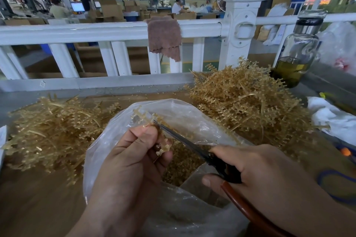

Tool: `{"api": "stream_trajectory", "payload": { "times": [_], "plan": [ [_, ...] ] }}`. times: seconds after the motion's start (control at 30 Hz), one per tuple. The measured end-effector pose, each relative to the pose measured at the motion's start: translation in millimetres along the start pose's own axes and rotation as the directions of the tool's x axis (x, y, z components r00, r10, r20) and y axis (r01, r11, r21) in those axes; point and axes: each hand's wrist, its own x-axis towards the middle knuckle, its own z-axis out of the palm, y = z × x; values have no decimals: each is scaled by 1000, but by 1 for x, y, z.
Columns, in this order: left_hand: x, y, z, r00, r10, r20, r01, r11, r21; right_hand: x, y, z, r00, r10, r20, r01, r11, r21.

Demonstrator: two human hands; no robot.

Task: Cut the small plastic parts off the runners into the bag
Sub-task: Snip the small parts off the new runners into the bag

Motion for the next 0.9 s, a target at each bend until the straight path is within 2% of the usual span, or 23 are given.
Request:
{"api": "stream_trajectory", "payload": {
  "times": [0.9],
  "plan": [
    [1,0,-2,999,37,-26,-37,999,25,-1,-1,3,999,-38,9,38,999,-39]
  ]
}}
